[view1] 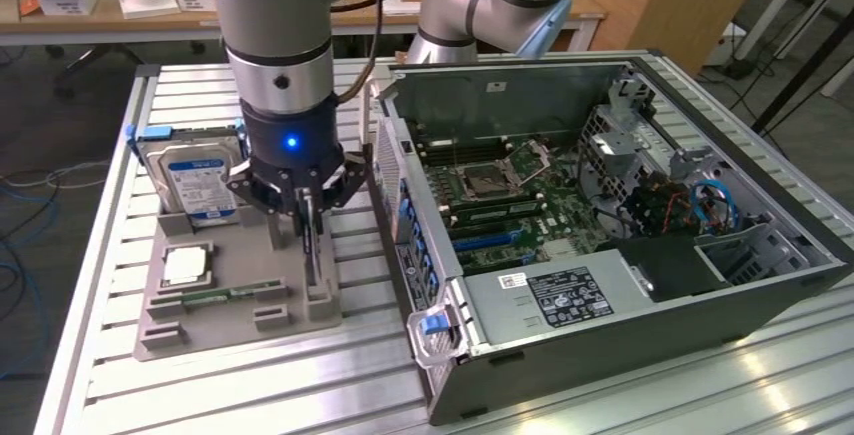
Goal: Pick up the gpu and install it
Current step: 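Pick up the gpu and move the gpu toward the slot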
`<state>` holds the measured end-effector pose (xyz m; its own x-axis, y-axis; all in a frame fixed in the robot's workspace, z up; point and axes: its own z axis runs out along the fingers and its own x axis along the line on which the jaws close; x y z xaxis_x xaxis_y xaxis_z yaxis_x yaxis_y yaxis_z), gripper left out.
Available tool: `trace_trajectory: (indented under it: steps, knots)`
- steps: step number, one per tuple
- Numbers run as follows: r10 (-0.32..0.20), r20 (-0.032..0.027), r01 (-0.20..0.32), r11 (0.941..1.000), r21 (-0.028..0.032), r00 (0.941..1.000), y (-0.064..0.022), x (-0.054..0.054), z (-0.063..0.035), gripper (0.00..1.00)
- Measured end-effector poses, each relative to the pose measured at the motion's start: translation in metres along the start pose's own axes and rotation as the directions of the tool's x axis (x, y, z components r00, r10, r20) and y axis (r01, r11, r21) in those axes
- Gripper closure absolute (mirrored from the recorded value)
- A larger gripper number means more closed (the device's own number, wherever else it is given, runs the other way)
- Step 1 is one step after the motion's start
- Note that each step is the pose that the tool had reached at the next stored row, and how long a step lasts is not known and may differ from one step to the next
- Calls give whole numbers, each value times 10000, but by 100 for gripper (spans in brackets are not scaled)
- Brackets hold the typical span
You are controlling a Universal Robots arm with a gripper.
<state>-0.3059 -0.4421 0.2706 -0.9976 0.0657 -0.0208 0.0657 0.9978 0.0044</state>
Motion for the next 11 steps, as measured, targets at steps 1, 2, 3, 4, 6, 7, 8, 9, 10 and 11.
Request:
trace_trajectory:
  steps: [1,2,3,4,6,7,8,9,10,11]
  knots:
    - [0,0,0,10000,0,10000,0,-1,-21,74]
    - [0,0,0,10000,0,10000,0,-1,-42,74]
    - [0,0,0,10000,0,10000,0,-1,-64,74]
    - [0,0,0,10000,0,10000,0,-2,-85,74]
    - [0,1,0,10000,-1,10000,1,-3,-123,74]
    - [0,0,0,10000,0,10000,1,-3,-144,74]
    - [0,0,0,10000,0,10000,1,-3,-163,74]
    - [0,0,0,10000,0,10000,1,-4,-182,74]
    - [1,0,-1,10000,0,10000,1,-4,-203,74]
    - [1,1,-1,10000,0,10000,1,-5,-224,74]
